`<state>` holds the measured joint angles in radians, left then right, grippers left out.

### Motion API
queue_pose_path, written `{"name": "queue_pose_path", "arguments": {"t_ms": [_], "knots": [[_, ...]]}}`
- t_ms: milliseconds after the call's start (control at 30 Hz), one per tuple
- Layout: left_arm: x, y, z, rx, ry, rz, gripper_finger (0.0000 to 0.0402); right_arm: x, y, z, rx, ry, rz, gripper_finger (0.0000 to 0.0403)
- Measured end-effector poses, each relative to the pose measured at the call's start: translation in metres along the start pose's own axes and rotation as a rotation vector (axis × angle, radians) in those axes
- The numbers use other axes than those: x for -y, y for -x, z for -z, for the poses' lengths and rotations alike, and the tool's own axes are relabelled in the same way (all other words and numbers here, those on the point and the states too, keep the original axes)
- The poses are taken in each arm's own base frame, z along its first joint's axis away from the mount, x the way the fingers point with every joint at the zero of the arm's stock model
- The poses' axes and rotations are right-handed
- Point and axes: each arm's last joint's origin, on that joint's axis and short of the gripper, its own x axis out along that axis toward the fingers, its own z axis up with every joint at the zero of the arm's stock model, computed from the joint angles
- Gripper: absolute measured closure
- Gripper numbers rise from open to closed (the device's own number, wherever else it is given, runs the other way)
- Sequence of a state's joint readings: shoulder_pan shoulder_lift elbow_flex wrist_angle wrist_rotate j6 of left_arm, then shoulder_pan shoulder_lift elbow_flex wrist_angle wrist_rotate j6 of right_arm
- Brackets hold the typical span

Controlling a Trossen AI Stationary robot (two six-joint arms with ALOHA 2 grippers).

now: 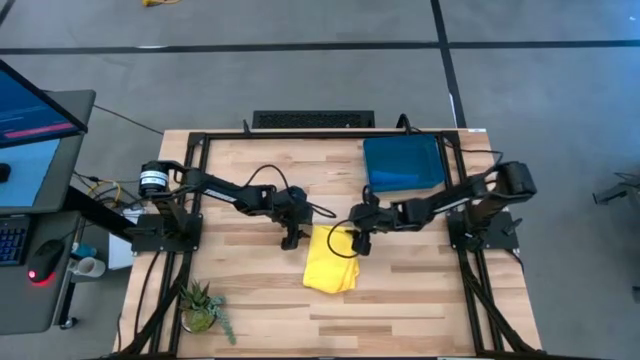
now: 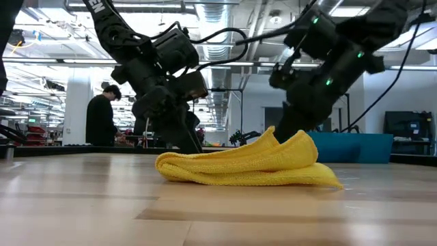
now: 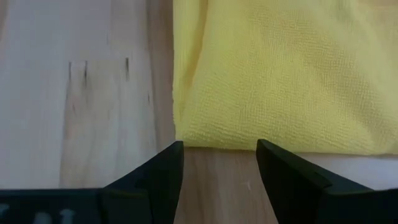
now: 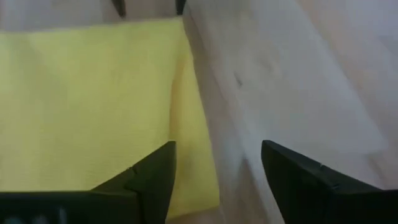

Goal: Roll microfiber towels into tight, uniform cylinder then place into a basket
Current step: Roll the yellow microfiber cloth

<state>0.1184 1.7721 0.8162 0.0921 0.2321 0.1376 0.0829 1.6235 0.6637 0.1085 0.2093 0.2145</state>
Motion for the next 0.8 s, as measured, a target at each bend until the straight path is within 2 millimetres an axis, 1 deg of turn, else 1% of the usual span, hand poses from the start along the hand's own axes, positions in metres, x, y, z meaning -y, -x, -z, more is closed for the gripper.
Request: {"name": "queue_pose_path", "arguments": {"t_ms": [100, 233, 400, 500, 567, 633, 700, 800], "knots": [[0.0, 0.0, 0.0, -0.001, 0.001, 0.0, 0.0207, -0.001, -0.009, 0.004, -0.021, 0.002, -0.042, 0.0139], [0.0, 0.0, 0.0, -0.004, 0.002, 0.0, 0.0207, -0.003, -0.02, 0.004, -0.073, -0.004, -0.137, 0.0138], [0.0, 0.0, 0.001, -0.014, 0.014, 0.001, 0.0207, -0.001, -0.028, 0.0, -0.13, -0.03, -0.137, 0.0138], [0.0, 0.0, 0.003, -0.032, 0.018, 0.003, 0.0207, 0.0, -0.03, -0.003, -0.172, -0.061, -0.13, 0.0144], [0.0, 0.0, 0.004, -0.036, 0.019, 0.001, 0.0207, -0.001, -0.029, -0.006, -0.187, -0.059, -0.127, 0.016], [0.0, 0.0, 0.003, -0.034, 0.018, 0.0, 0.0207, -0.002, -0.029, -0.009, -0.193, -0.057, -0.124, 0.0187], [0.0, 0.0, 0.004, -0.037, 0.012, 0.0, 0.0207, -0.004, -0.028, -0.011, -0.199, -0.046, -0.127, 0.0224], [0.0, 0.0, 0.005, -0.05, 0.003, 0.002, 0.0207, -0.007, -0.028, -0.015, -0.209, -0.021, -0.147, 0.0291]]}}
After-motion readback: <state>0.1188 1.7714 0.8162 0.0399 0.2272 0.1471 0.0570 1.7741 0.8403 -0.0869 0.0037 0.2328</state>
